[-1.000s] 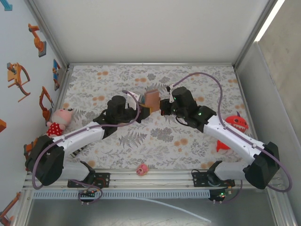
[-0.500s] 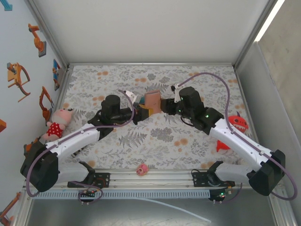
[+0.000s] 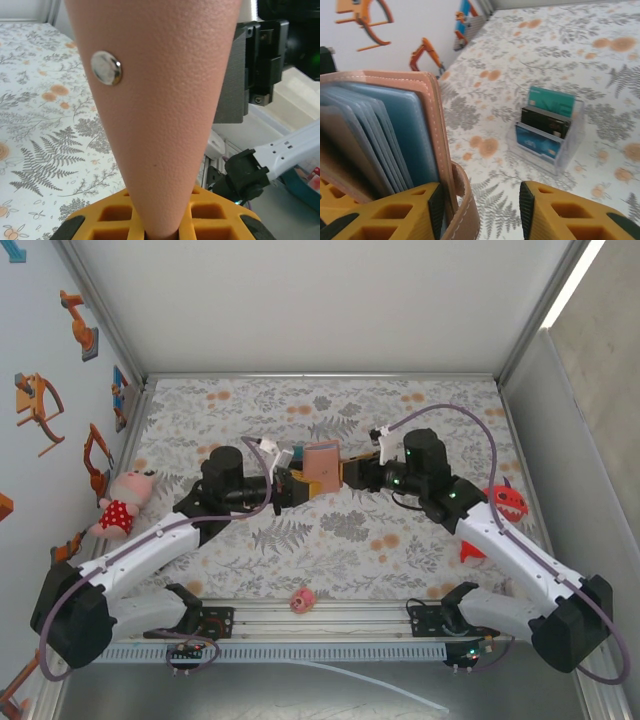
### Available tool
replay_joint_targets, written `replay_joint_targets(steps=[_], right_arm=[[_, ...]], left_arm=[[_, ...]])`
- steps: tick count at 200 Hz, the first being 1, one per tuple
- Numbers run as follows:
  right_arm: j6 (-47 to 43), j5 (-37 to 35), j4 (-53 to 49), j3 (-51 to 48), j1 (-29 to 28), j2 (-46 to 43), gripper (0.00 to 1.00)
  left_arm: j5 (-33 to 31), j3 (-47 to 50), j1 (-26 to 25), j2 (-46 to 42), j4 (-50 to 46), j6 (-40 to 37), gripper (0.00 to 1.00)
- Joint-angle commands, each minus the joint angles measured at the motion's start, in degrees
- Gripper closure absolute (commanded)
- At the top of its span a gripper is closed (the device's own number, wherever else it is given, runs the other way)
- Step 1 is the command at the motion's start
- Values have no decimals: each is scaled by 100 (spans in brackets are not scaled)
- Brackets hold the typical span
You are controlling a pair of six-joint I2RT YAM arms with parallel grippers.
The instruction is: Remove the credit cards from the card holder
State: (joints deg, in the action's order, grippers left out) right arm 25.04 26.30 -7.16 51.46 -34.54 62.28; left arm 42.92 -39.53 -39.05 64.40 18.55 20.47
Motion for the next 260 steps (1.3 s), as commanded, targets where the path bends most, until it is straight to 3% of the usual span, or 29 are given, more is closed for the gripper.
replay_joint_targets(steps=[1, 62, 117, 189, 208, 245, 260], right_arm=[[-92, 1051, 616, -168, -44, -142, 58], [-105, 1664, 1019, -432, -44, -391, 59], [113, 2437, 1620, -579, -44, -260, 67], [186, 2381, 1666, -637, -49, -306, 100], [140, 2202, 1560, -624, -52, -383, 100], [15, 1561, 1155, -563, -52, -611, 100], [14, 1222, 935, -504, -47, -659, 100]], left_arm=[[571, -14, -32, -285, 285, -267, 100], [607, -2, -32, -356, 450, -218, 100], [802, -140, -30, -167, 578, -175, 100], [811, -187, -28, 22, 949, 89, 96], [807, -213, -30, 103, 1008, 187, 90], [765, -291, -24, 313, 894, 298, 60], [663, -348, -22, 432, 780, 332, 53]])
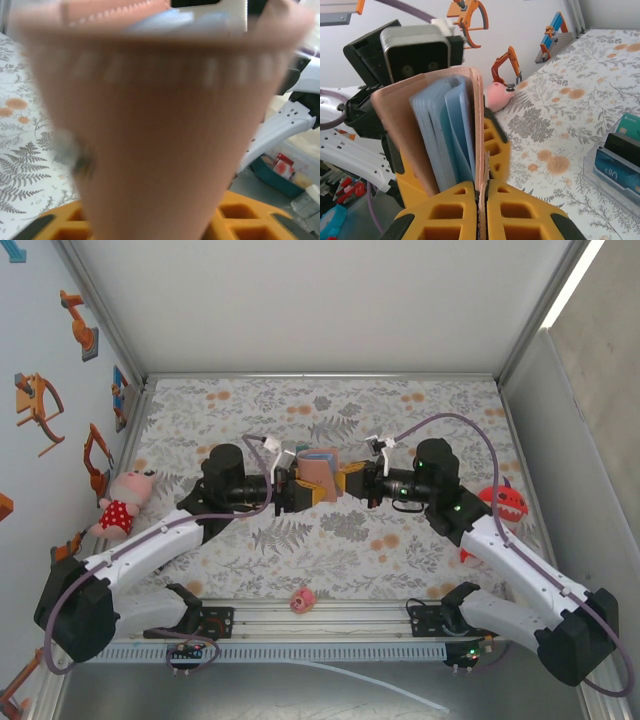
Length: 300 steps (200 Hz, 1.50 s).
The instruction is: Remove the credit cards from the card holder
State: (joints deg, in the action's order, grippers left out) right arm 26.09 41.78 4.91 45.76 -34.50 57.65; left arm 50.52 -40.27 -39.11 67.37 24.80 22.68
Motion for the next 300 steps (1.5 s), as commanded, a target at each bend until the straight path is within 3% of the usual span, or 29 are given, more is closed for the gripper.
replay_joint_targets(steps=[1, 51, 79, 105, 179, 261, 276, 300], right_arm=[[-97, -344, -289, 74, -54, -198, 100], [-89, -1117, -802, 296, -56, -157, 100], [-55, -1382, -869, 342, -57, -180, 100], [-16, -1687, -975, 388, -57, -209, 100], [-67, -2289, -1400, 556, -57, -298, 100], [-121, -3004, -2121, 932, -109, -90, 100], [-117, -3111, -2194, 970, -118, -35, 100], [-85, -3190, -2235, 996, -131, -6, 100]], left_arm=[[-105, -277, -16, 148, 147, 117, 52], [-187, -366, -11, 547, 464, 429, 21], [-443, -483, -20, 721, 326, 508, 13], [-578, -522, -29, 899, 483, 722, 0], [-1086, -666, -42, 1151, 417, 912, 0], [-1420, -1051, -305, 1365, -300, 350, 3], [-1478, -1070, -334, 1412, -320, 327, 0], [-1685, -1079, -373, 1447, -456, 300, 8]])
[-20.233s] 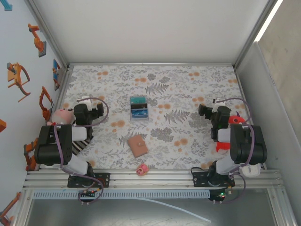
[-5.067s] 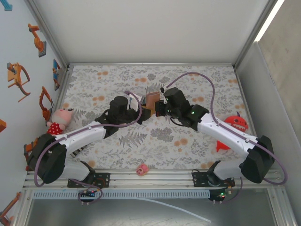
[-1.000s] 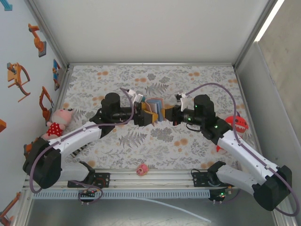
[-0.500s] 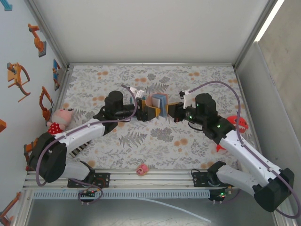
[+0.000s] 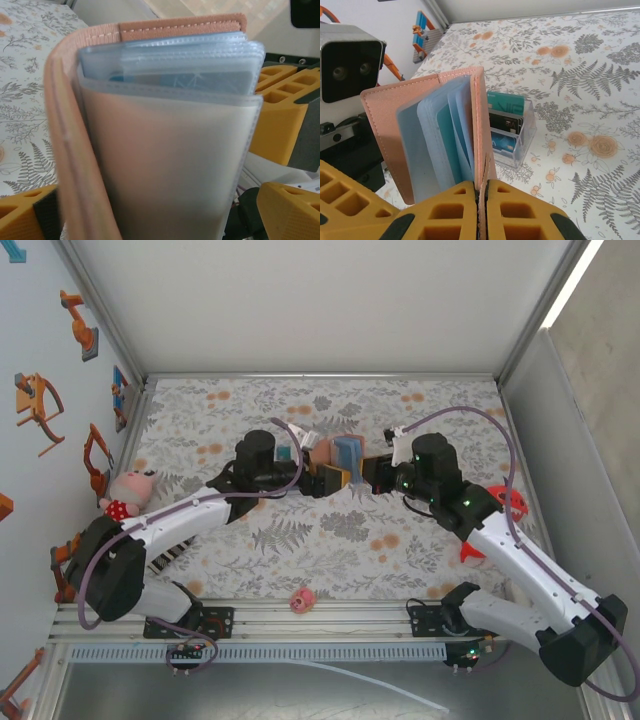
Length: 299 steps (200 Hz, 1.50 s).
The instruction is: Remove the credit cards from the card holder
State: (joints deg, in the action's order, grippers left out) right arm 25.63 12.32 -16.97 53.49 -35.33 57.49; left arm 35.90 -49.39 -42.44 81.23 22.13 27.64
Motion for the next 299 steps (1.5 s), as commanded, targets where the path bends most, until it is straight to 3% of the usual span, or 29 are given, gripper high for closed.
replay_joint_targets(steps=[1, 41, 94, 173, 243, 299], right_arm=[[-40, -250, -49, 223, -50, 8, 100], [-38, -298, -78, 230, -96, -10, 100], [-5, -469, -199, 238, -193, -94, 100], [11, -353, -86, 223, -227, -61, 100], [-19, -29, 251, 21, -220, -142, 100], [-31, -239, 203, -27, -219, -151, 100]], left_arm=[[-232, -168, -43, 56, -195, -197, 8], [-696, -192, -138, 0, -598, -404, 21], [-1521, -173, -283, -191, -1074, -606, 47], [-1739, -89, -318, -292, -1112, -657, 91], [-1204, 30, -265, -302, -594, -437, 97], [-1001, 113, -243, -334, -295, -286, 100]])
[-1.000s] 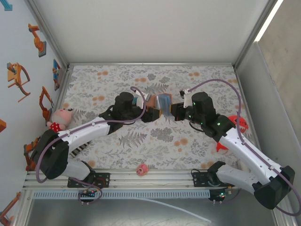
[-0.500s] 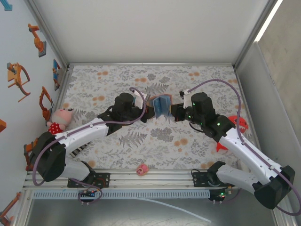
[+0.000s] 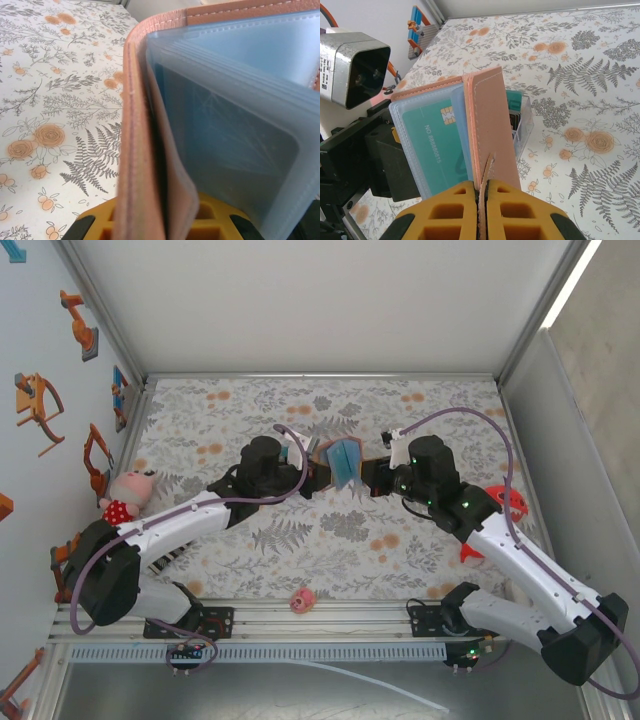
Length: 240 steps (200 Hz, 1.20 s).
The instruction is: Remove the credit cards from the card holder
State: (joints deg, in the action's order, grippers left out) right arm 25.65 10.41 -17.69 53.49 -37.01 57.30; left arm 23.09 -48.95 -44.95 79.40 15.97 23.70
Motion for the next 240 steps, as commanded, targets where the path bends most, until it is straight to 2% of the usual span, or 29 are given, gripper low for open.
replay_joint_targets(steps=[1, 46, 76, 115, 132, 178, 240], right_arm=[[-29, -57, 271, -25, -51, -131, 100], [-25, -463, 196, -99, -44, -250, 100], [-3, -432, 192, -107, -34, -246, 100], [-15, -211, 261, -57, 0, -150, 76], [-18, -145, 284, -51, 17, -100, 70], [-24, -79, 288, -87, 93, -32, 67], [0, 98, 404, -225, 168, 73, 69]], left_arm=[[286, 65, 10, -147, 325, 103, 100], [345, 70, 73, -236, 215, 122, 100], [453, 76, 120, -284, 77, 134, 100], [636, 122, 152, -318, 98, 201, 100], [759, 148, 169, -333, 200, 254, 100], [914, 201, 222, -408, 429, 364, 100], [1039, 306, 302, -454, 786, 598, 100]])
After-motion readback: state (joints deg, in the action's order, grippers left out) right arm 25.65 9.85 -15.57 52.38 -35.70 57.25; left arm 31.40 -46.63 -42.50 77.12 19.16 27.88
